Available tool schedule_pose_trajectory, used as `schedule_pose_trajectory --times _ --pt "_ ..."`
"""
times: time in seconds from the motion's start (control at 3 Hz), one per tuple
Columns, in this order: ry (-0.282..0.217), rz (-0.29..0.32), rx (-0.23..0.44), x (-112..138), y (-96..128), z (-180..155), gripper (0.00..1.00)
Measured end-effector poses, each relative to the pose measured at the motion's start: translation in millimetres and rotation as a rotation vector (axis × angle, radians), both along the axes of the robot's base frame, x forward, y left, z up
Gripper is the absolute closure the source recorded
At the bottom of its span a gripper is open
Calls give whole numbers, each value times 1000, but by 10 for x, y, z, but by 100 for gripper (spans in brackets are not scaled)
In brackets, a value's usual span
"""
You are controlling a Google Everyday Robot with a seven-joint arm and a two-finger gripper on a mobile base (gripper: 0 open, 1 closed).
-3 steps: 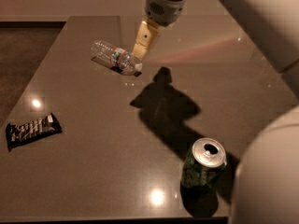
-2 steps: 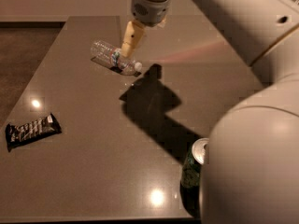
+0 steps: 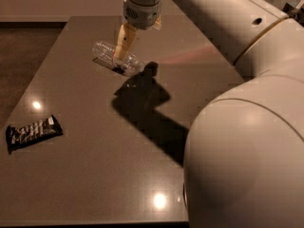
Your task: Pick water bottle
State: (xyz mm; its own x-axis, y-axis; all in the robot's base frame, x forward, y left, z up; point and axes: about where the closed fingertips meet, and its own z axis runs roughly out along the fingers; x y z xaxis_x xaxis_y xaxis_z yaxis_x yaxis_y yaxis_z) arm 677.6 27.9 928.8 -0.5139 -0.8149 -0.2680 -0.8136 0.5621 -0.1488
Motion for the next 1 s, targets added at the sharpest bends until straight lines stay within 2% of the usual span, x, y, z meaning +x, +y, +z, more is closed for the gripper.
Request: schedule_pose_trajectory --times 1.0 --pt "-52 -150 38 157 77 -201 0"
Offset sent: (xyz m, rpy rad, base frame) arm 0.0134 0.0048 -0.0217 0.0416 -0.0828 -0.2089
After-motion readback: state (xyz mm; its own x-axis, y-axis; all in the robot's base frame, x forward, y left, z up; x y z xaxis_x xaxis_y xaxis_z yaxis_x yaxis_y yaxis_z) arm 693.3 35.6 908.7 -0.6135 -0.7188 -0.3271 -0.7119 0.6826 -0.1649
